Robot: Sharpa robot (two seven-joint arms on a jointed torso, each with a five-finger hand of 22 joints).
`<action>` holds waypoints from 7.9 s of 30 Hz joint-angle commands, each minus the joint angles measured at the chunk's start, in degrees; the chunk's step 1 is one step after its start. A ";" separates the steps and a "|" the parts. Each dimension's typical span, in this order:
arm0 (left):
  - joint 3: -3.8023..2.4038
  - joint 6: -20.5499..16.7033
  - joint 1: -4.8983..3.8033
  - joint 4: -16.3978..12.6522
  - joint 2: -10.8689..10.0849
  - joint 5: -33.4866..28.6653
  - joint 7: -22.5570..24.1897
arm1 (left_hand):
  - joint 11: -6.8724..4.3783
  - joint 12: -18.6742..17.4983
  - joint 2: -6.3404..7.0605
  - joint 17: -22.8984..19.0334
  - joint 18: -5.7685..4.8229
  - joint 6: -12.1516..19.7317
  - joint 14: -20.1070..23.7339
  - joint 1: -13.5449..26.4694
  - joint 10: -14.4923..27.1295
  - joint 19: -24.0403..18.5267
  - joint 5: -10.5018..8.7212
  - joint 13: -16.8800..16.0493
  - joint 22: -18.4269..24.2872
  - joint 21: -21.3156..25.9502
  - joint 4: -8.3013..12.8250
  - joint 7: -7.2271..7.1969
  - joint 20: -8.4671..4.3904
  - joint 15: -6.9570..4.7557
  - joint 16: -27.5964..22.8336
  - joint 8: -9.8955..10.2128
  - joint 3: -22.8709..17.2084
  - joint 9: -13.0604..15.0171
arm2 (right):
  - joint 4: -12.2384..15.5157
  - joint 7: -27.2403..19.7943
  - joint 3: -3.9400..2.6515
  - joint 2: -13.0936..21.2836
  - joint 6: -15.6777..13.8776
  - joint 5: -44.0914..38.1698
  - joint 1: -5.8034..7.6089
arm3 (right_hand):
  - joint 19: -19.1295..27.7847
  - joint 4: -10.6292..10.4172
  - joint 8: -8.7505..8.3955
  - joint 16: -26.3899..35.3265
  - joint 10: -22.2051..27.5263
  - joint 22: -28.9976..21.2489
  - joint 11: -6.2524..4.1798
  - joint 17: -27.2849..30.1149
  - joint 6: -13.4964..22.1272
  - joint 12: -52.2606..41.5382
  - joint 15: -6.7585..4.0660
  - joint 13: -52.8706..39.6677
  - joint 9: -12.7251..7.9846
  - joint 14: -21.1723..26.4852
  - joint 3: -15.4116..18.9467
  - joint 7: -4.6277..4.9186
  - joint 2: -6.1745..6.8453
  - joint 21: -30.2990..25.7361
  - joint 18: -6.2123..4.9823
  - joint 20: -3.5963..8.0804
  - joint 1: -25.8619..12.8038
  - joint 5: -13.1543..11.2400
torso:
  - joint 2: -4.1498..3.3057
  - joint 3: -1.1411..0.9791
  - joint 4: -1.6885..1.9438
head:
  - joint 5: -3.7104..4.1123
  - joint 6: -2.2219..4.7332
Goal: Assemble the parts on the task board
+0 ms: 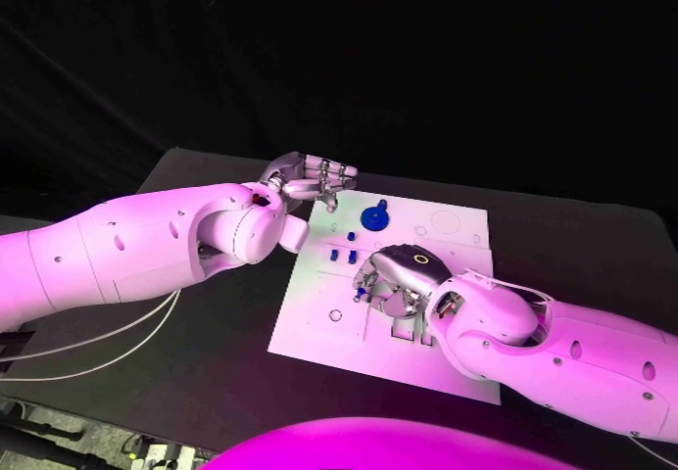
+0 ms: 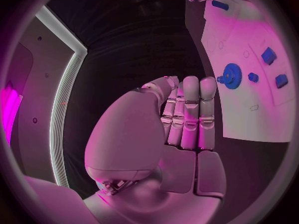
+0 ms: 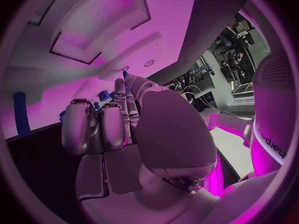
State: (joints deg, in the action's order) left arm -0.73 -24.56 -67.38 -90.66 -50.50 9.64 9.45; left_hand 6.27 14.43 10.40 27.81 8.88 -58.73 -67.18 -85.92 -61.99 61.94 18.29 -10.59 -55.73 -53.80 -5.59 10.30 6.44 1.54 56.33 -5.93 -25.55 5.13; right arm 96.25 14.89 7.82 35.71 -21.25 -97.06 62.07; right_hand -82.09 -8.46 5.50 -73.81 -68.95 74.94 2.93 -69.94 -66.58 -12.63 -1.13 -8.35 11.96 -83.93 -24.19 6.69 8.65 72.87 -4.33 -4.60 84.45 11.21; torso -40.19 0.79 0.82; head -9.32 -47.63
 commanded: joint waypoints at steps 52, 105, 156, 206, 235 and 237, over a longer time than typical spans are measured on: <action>-0.03 1.57 -0.07 -0.04 0.13 -0.39 -0.49 | 0.03 0.57 -0.50 -0.20 0.72 0.73 0.50 0.06 0.79 -0.80 0.09 -0.09 0.33 0.74 0.39 0.15 0.07 -0.06 -0.27 0.24 -0.06 -0.15 | -1.78 2.45 0.30 -1.71 3.35 -2.69 -0.65 | 0.94 -0.46 -2.01 -0.64 3.81 6.89 1.88 0.19 4.00 3.22 1.14 1.48 -1.01 -2.45 1.19 2.04 1.72 -2.20 0.36 -1.03 -3.79 1.38 | 0.04 0.02 -0.02 | -0.28 -0.49; 0.17 1.85 -0.06 -0.11 -0.38 -0.36 -0.58 | 0.10 0.77 -0.58 -0.31 0.75 0.89 0.60 0.05 1.08 -1.00 0.05 -0.11 0.42 0.89 0.52 0.22 0.11 0.00 -0.32 0.23 -0.16 -0.21 | 1.71 1.18 -0.73 12.34 10.57 -1.57 6.30 | 1.42 -0.68 -1.43 -1.84 7.12 6.65 1.92 0.35 5.55 1.31 1.33 3.43 -3.05 -2.20 8.58 1.14 1.44 -4.34 -0.07 -1.66 -2.95 3.83 | 0.13 0.03 -0.35 | 2.62 1.21; 0.18 2.18 -0.05 0.64 0.28 -0.36 -0.96 | 0.11 0.99 -0.66 -0.39 0.78 0.93 0.65 -0.06 1.23 -1.10 0.04 -0.15 0.42 0.93 0.72 0.23 0.13 0.01 -0.33 0.16 -0.26 -0.24 | 11.79 1.23 -1.59 10.85 1.23 0.41 6.15 | -1.13 -0.30 0.57 -3.28 -1.36 9.26 -0.28 -0.77 -0.82 0.63 -0.51 2.92 -1.97 -2.57 3.53 -0.34 -1.64 0.76 0.98 0.04 -0.11 0.86 | 0.21 0.04 -0.38 | 1.67 1.05; 0.19 2.58 -0.06 0.93 1.28 -0.36 -1.16 | 0.11 0.99 -0.66 -0.39 0.78 0.93 0.65 -0.06 1.23 -1.10 0.04 -0.15 0.42 0.93 0.72 0.23 0.13 0.01 -0.33 0.16 -0.26 -0.24 | 0.73 -0.08 -0.10 -3.27 5.41 -0.59 -1.37 | -0.93 -0.06 0.38 -3.27 -1.25 9.15 -0.11 -0.69 -0.58 1.01 -0.43 2.95 -1.97 -2.56 3.10 -0.10 -1.58 0.26 0.89 0.05 -0.09 0.94 | 0.10 0.05 -0.40 | -1.20 -0.10; 0.20 2.80 -0.06 0.93 1.13 -0.36 -1.43 | 0.15 1.24 -0.71 -0.48 0.79 0.95 0.68 -0.02 1.40 -1.18 0.02 -0.18 0.39 0.93 0.82 0.26 0.16 0.04 -0.32 0.07 -0.30 -0.27 | 1.63 0.18 0.00 -2.89 5.85 -1.17 -1.63 | -0.95 -0.04 0.38 -3.30 -1.29 9.17 -0.09 -0.71 -0.60 1.05 -0.40 2.94 -1.95 -2.56 3.05 -0.08 -1.58 0.30 0.90 0.04 -0.16 0.92 | 0.17 0.05 -0.38 | -1.41 -0.31; 0.20 2.83 -0.06 0.93 1.12 -0.36 -1.47 | 0.15 1.24 -0.71 -0.48 0.79 0.95 0.68 -0.02 1.40 -1.18 0.02 -0.18 0.39 0.93 0.82 0.26 0.16 0.04 -0.32 0.07 -0.30 -0.27 | 1.53 0.36 0.00 -2.95 5.98 -1.31 -1.63 | -0.93 -0.04 0.38 -3.28 -1.30 9.17 -0.08 -0.69 -0.60 1.07 -0.39 2.93 -1.95 -2.56 3.06 -0.07 -1.55 0.26 0.89 0.04 -0.20 0.92 | 0.17 0.07 -0.36 | -1.39 -0.32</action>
State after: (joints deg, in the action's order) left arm -0.49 -22.75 -67.38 -89.63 -49.44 9.45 7.86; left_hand 6.36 15.53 10.40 27.38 8.88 -58.12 -66.79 -85.92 -61.09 61.12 18.29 -10.73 -55.34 -53.25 -5.03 10.51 6.45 1.54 56.34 -5.93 -25.78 4.91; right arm 97.84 14.70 7.70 32.77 -17.08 -97.42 60.59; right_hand -82.91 -8.45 5.75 -76.79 -70.18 74.93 2.75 -70.60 -66.87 -11.78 -1.13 -5.41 9.91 -83.93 -20.88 6.60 7.36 73.33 -4.39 -4.60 83.91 11.76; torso -40.02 0.82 0.43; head -10.73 -47.91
